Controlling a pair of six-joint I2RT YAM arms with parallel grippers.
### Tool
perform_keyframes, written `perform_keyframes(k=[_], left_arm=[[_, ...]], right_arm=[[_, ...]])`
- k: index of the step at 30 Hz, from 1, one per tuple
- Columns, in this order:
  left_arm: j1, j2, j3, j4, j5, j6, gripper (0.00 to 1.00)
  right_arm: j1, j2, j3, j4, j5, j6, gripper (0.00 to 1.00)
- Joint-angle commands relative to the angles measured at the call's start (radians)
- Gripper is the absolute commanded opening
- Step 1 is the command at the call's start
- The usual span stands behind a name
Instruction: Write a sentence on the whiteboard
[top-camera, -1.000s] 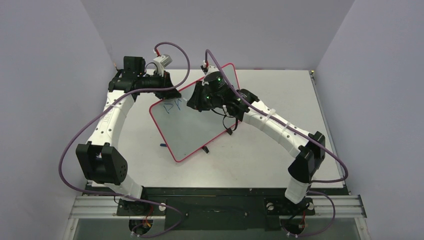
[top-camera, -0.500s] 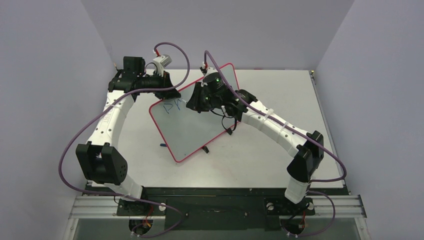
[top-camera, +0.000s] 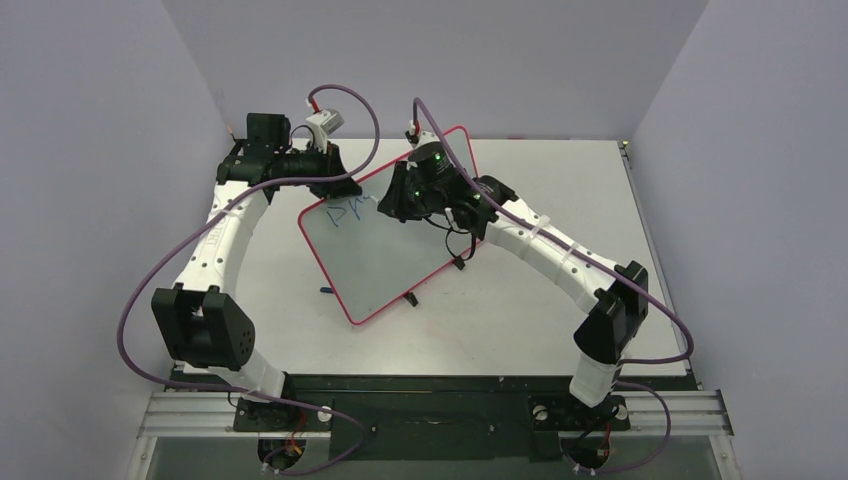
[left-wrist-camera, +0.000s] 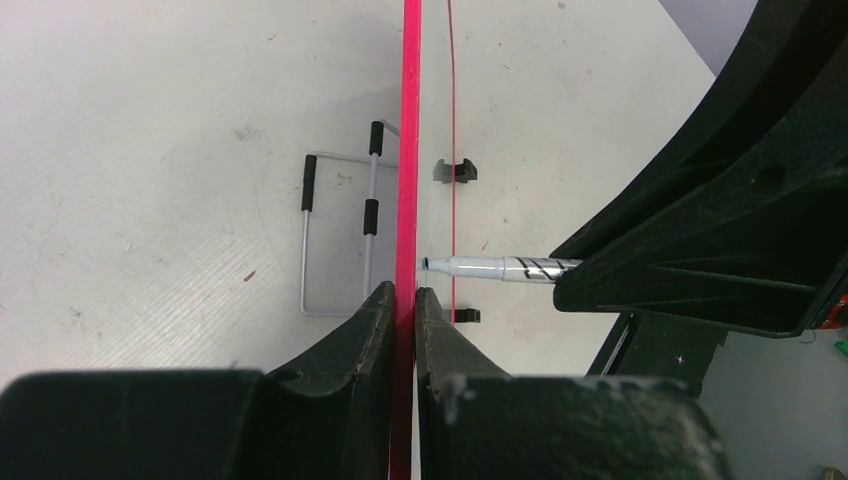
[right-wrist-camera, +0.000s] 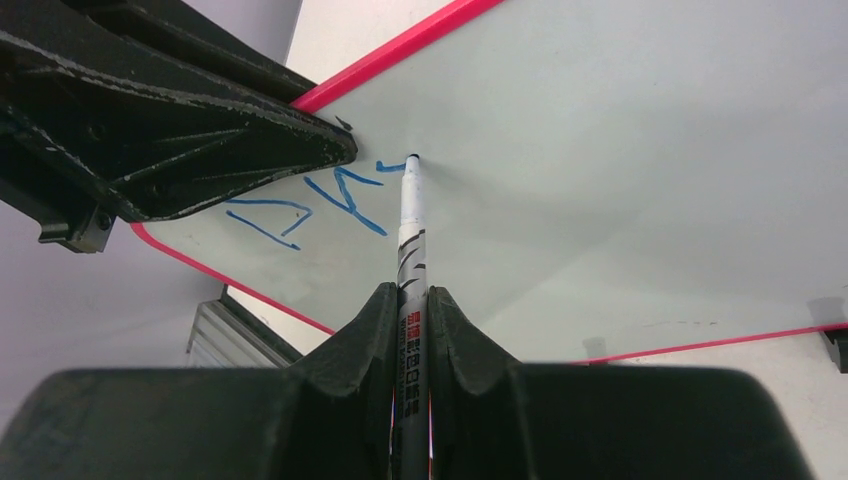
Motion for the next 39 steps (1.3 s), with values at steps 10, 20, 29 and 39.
perform_keyframes(k=[10, 20, 29, 39], left_arm=[[0.002, -0.075, 0.022, 0.122, 0.034, 0.028, 0.0], [-0.001, -0.075, 0.022, 0.124, 0.028, 0.028, 0.0], [-0.001, -0.078, 0.022, 0.125, 0.026, 0.028, 0.0], [-0.001, -0.082, 0.022, 0.126, 0.025, 0.027, 0.0]], right_arm=[[0.016, 0.046, 0.123, -0.009, 0.06, -0.011, 0.0], [0.05, 0.057, 0.126, -0.02, 0.062, -0.016, 0.0], [0.055, 0.016, 0.029, -0.017, 0.075, -0.01, 0.0], [0.051, -0.017, -0.028, -0.009, 0.099, -0.004, 0.0]])
